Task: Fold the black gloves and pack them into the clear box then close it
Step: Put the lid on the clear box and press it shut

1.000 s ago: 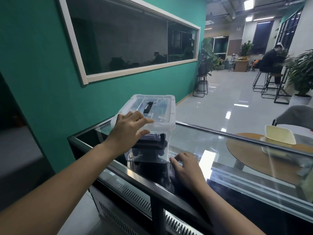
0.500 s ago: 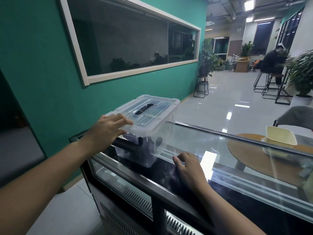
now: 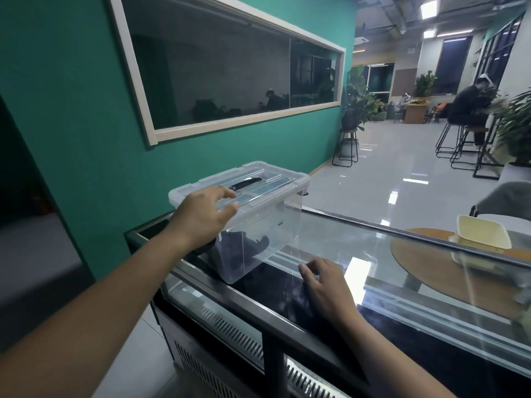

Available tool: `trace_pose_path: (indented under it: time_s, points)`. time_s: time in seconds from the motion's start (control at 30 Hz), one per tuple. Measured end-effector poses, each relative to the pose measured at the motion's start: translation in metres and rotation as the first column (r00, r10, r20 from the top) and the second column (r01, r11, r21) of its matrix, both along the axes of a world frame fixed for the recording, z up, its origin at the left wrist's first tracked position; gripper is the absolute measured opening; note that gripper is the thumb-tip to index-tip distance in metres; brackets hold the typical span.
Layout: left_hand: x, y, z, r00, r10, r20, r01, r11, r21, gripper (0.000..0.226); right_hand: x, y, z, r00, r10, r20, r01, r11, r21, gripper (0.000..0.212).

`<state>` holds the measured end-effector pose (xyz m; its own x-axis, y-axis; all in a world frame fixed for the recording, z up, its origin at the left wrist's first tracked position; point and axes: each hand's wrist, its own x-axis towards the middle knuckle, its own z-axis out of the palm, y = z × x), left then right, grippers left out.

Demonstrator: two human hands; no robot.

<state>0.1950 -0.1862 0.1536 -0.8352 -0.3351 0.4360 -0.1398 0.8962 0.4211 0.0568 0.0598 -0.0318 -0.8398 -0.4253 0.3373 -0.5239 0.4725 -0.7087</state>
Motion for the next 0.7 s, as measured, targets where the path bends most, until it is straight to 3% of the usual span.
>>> trace_pose_path:
  time_s: [0.1, 0.2, 0.37, 0.57, 0.7]
  points:
    - [-0.016, 0.027, 0.005, 0.992, 0.016, 0.123, -0.017, 1.0, 0.0, 0.052, 0.0, 0.0, 0.0, 1.0, -0.001, 0.006, 0.001, 1.0, 0.006, 0.025]
    - [-0.032, 0.046, 0.004, 0.972, 0.1, 0.213, -0.066, 0.985, -0.159, 0.063, 0.001, 0.001, 0.003, 1.0, 0.002, 0.012, -0.002, 1.0, 0.01, 0.026]
    - [-0.048, 0.05, -0.008, 0.968, 0.2, 0.152, -0.128, 0.915, -0.384, 0.049, 0.003, 0.003, 0.005, 1.0, 0.004, 0.016, -0.004, 1.0, 0.017, 0.025]
    - [-0.033, 0.049, -0.013, 0.986, 0.088, 0.141, -0.026, 0.919, -0.392, 0.052, 0.005, 0.003, 0.009, 0.998, -0.024, 0.061, 0.025, 0.999, -0.023, 0.026]
    - [-0.015, 0.038, -0.008, 0.981, -0.015, 0.196, 0.07, 0.958, -0.279, 0.049, 0.008, 0.008, 0.019, 0.977, -0.071, 0.202, 0.108, 0.978, -0.178, 0.022]
